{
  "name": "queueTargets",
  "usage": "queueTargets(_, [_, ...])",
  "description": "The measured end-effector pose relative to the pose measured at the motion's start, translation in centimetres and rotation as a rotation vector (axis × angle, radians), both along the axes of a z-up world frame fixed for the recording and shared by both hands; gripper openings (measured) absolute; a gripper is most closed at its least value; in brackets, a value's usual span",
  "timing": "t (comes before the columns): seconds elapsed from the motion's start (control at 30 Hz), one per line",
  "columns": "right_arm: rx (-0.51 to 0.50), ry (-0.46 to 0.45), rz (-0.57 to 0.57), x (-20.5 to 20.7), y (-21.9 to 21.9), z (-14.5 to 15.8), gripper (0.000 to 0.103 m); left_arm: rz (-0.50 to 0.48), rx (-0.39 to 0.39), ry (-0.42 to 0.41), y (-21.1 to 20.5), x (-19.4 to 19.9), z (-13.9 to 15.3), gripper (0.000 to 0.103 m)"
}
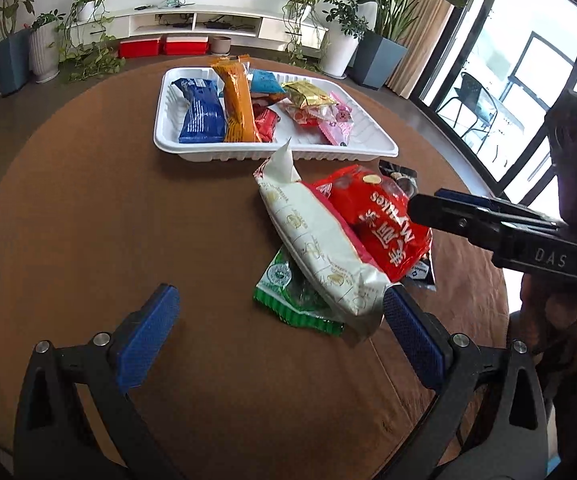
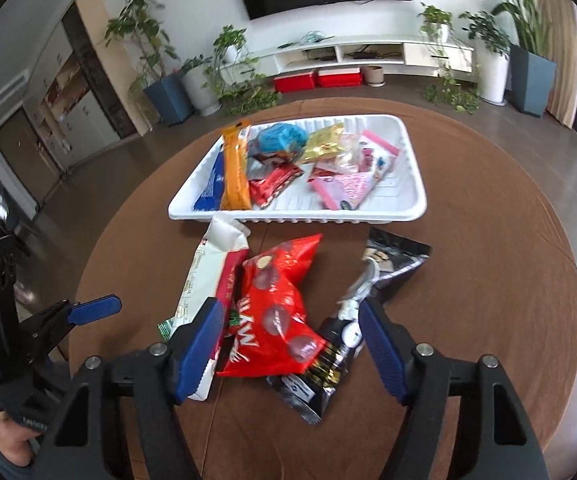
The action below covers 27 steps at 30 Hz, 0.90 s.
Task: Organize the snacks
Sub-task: 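Grasp the red Mylikes bag with the right tool while the left tool grasps the white-and-red bag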
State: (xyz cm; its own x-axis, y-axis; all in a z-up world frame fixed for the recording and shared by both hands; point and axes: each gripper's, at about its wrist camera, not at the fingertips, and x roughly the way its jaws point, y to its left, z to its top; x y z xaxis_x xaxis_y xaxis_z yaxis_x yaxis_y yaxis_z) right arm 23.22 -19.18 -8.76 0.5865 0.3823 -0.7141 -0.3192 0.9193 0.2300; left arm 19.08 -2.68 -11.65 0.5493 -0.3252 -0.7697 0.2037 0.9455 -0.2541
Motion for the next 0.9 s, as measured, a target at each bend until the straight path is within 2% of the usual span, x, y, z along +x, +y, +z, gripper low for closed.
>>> queueTargets(0.3, [-0.113,0.083,0.053,2.3,3.0,-2.1,0.06,0.023,-0.022,0.015,0.9,0.1,0.5,0.103])
queueTargets(0.43, [-0.151,0.102,0.083,2.4,3.6,-2.7,0.047,0.019,-0.027,0.026,0.7,0.9,0.7,0.103])
queueTargets(0.7, [-0.126,0.12,0.092,1.6,2.8,-3.0,0.039,-0.023,0.011,0.055,-0.4,3.0,0.6,0.103])
queueTargets(0.9, [-0.027,0.112,0.024,0.4,0.3,-2.4,0.037,-0.044,0.059,0.07,-1.6,5.1,1.0,0.103])
